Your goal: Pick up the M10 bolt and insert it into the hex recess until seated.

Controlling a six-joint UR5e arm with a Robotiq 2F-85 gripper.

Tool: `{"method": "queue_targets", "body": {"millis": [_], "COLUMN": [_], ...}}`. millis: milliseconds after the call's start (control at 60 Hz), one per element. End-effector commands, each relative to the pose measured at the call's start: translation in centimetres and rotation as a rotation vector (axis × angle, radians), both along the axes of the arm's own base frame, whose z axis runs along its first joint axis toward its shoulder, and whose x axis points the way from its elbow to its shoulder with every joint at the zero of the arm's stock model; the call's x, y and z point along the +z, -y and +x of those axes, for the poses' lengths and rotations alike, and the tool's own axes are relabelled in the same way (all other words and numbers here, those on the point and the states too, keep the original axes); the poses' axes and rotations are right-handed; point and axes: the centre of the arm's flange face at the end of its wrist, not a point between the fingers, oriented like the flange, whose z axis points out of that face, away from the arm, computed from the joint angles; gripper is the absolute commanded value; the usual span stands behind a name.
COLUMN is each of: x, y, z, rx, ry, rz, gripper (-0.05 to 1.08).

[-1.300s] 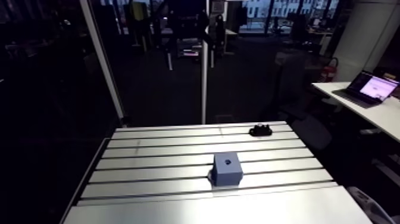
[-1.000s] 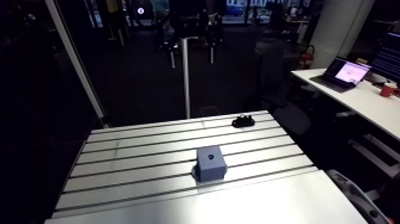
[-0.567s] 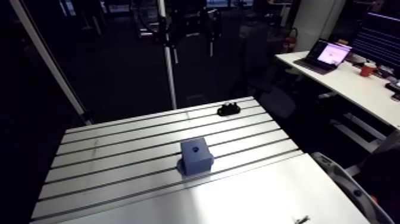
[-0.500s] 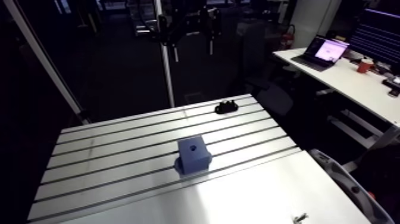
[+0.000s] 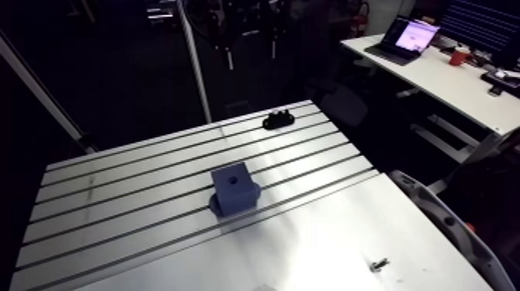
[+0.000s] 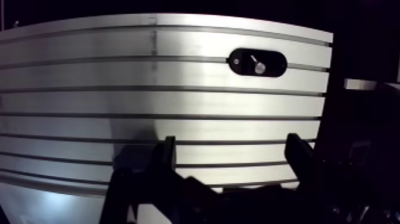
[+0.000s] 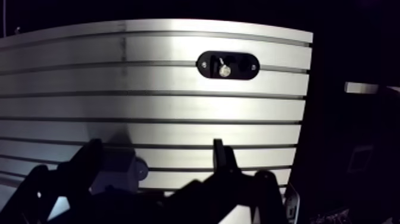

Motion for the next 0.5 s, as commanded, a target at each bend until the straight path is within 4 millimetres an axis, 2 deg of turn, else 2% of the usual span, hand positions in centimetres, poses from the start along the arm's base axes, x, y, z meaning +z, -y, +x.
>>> {"method": "queue_targets", "body": {"millis": [17, 167, 500], "x": [-1.9, -2.6, -6.5], "y": [-2.4, -3.6, -6.0], "z": [-0.8, -1.1, -2.0], "rx": [-0.023, -0.034, -0.043], "ry": [-0.009, -0.016, 0.015], "rz": [0.002, 0.005, -0.009], "gripper": [0.01, 0.01, 0.01]}}
